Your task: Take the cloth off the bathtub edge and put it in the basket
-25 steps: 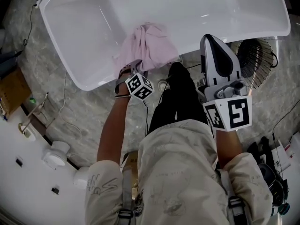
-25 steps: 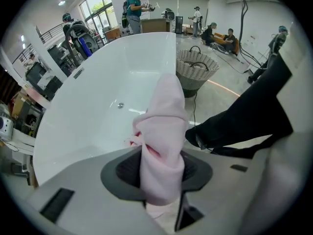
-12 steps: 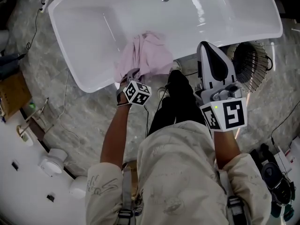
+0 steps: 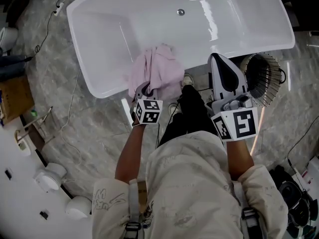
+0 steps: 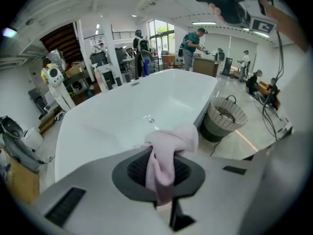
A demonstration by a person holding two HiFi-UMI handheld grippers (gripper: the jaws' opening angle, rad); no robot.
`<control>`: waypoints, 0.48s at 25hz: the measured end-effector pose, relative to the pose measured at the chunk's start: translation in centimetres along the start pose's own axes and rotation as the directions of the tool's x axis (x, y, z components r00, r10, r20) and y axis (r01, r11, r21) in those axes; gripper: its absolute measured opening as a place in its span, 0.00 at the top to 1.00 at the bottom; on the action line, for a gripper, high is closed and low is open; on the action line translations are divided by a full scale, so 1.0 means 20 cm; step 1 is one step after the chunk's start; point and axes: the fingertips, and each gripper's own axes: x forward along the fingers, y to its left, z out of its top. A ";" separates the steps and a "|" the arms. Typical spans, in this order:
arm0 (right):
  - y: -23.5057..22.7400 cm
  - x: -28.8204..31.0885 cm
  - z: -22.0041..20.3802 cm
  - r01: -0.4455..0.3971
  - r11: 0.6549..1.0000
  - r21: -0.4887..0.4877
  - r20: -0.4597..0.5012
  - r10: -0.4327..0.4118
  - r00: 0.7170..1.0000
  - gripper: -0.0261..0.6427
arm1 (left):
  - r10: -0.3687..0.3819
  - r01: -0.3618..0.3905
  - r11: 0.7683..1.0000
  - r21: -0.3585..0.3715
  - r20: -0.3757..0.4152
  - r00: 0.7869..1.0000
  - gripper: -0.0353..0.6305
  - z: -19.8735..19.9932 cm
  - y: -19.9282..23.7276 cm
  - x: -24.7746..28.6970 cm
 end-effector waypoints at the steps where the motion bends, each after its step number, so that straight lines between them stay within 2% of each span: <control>1: 0.03 -0.02 0.01 -0.004 1.000 -0.005 0.001 0.004 1.000 0.98 | 0.010 -0.010 1.000 -0.023 0.018 1.000 0.91 0.01 0.00 -0.04; 7: 0.19 -0.16 0.08 -0.023 0.999 -0.043 0.032 0.024 0.999 0.98 | 0.069 -0.051 0.990 -0.131 0.134 0.989 0.91 0.09 0.07 -0.28; 12: 0.30 -0.26 0.12 -0.029 0.997 -0.066 0.056 0.033 0.998 0.98 | 0.135 -0.083 0.974 -0.212 0.244 0.960 0.91 0.19 0.11 -0.52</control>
